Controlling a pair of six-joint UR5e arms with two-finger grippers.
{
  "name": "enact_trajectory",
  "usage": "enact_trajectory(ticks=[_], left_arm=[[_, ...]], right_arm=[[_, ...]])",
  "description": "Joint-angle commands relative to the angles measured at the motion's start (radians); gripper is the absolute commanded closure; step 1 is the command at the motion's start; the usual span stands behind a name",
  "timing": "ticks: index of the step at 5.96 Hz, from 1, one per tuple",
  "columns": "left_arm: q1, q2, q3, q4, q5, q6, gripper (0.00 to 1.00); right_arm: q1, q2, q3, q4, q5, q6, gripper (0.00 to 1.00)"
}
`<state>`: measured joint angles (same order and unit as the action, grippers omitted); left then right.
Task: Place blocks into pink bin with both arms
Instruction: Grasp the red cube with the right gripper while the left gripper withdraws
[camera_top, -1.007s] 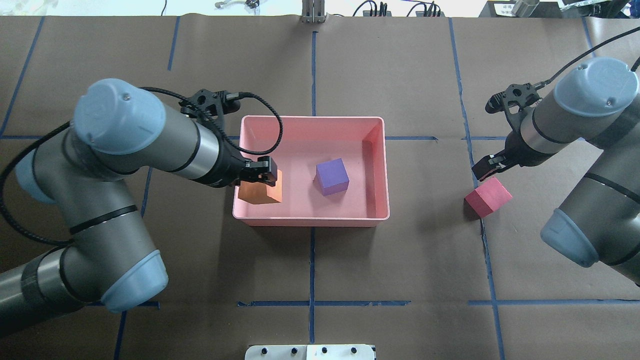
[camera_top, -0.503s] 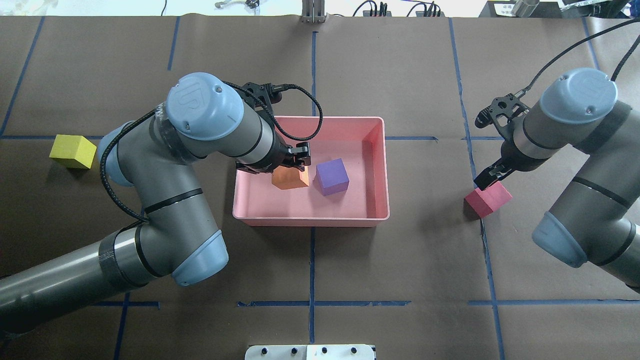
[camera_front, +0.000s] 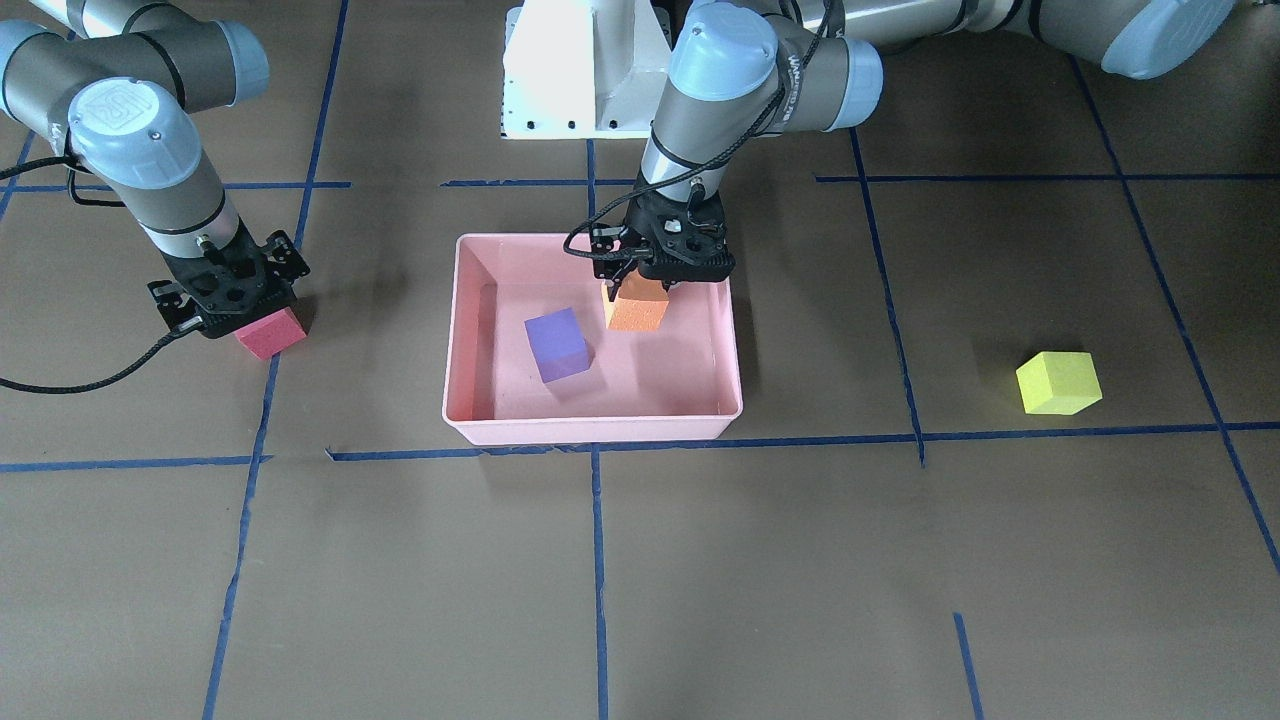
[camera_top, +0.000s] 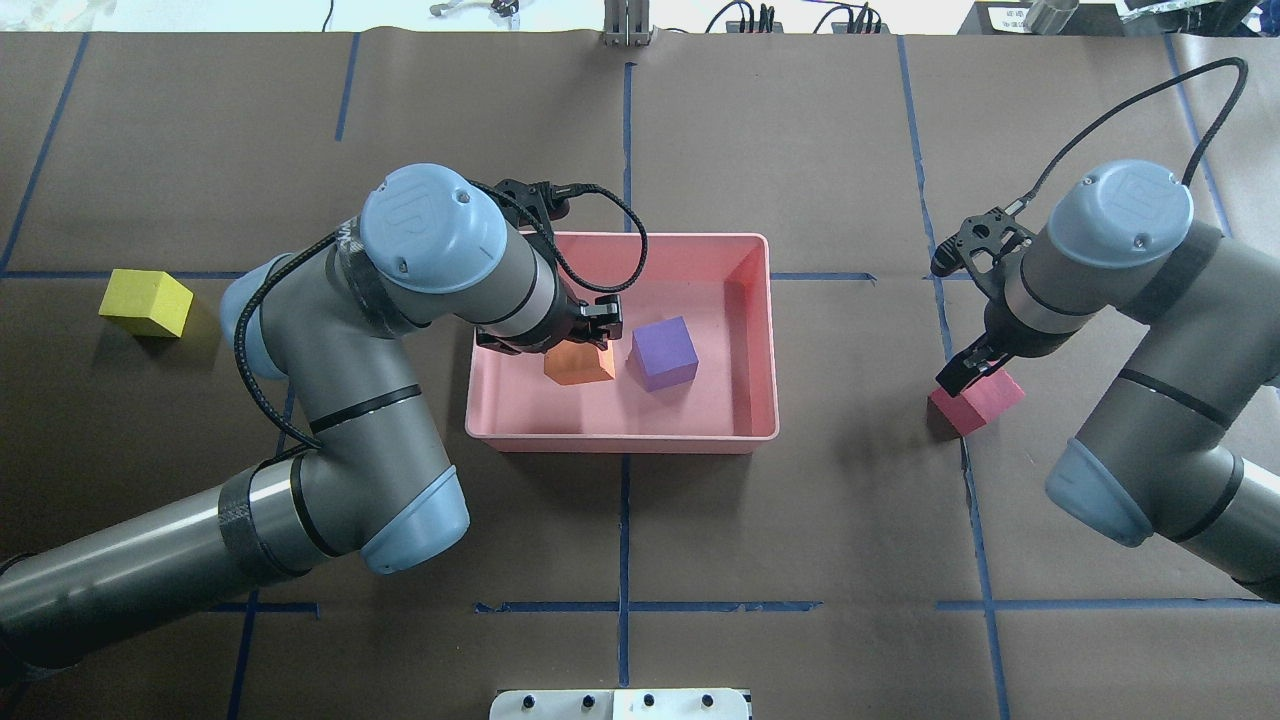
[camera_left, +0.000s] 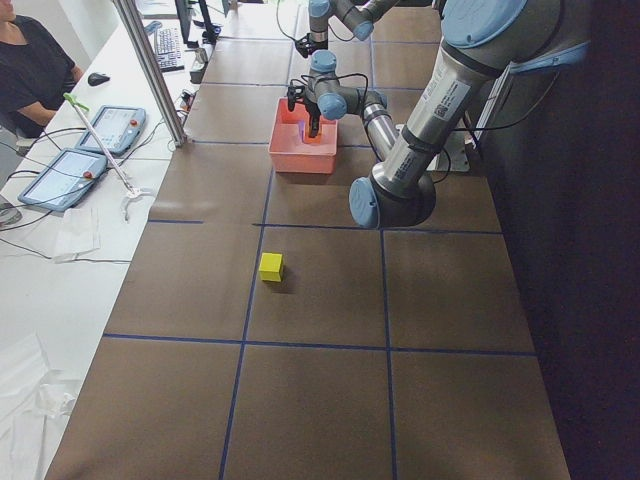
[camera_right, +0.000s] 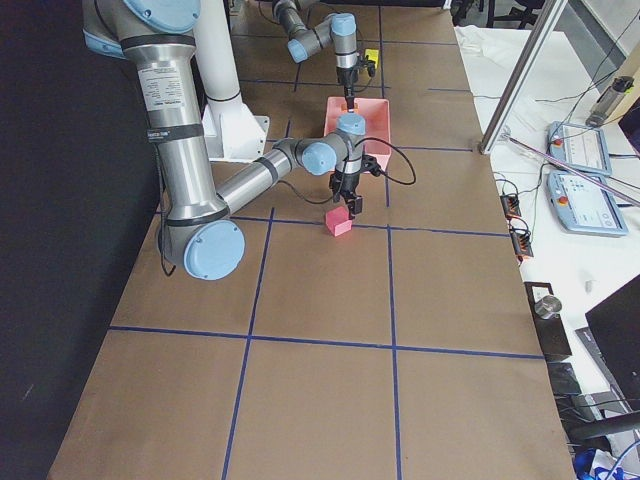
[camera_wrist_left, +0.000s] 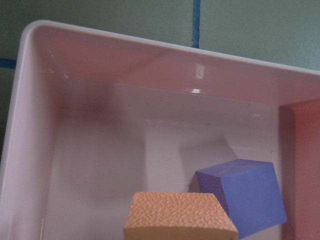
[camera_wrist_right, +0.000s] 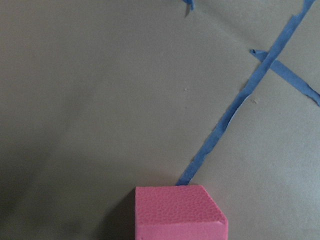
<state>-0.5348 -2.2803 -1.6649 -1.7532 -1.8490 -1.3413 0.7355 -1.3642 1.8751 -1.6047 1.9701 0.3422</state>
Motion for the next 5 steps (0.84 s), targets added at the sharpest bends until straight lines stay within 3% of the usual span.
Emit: enact_trajectory(ticks=[1,5], left_arm=[[0.012,0.002,0.001,0.001,0.022,0.001,0.01],[-0.005,0.042,-0.137,0.008,0.020,-0.002,0.00]], right_arm=[[-0.013,-0.004,-0.022,-0.001,-0.017,-0.050,0.00],[-0.027,0.014,-0.077,-0.003,-0.008,-0.043,0.00]])
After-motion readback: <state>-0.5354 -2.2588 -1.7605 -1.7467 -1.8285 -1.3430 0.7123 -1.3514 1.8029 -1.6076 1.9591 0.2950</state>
